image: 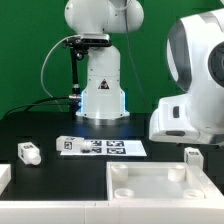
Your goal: Assemble one leg
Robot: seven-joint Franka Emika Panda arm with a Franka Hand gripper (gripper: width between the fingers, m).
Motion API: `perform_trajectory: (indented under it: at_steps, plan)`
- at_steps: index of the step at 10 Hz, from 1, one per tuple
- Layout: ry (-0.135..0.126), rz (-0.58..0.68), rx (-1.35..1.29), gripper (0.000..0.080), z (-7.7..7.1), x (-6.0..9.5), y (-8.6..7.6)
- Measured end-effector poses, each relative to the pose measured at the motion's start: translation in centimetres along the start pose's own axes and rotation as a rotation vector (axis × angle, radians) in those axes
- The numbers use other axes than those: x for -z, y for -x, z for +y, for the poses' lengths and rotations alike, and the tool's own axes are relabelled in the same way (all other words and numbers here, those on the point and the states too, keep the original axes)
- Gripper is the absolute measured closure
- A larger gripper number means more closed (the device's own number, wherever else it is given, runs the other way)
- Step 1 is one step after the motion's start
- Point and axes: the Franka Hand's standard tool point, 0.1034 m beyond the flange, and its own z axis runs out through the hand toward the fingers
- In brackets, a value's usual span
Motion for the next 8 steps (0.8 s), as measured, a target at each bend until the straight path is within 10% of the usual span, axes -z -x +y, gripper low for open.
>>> perform_trajectory:
  at_steps: [8]
  plan:
    - [0.015,-0.052,-0.014,0.0151,-0.4,-3.9,-1.0]
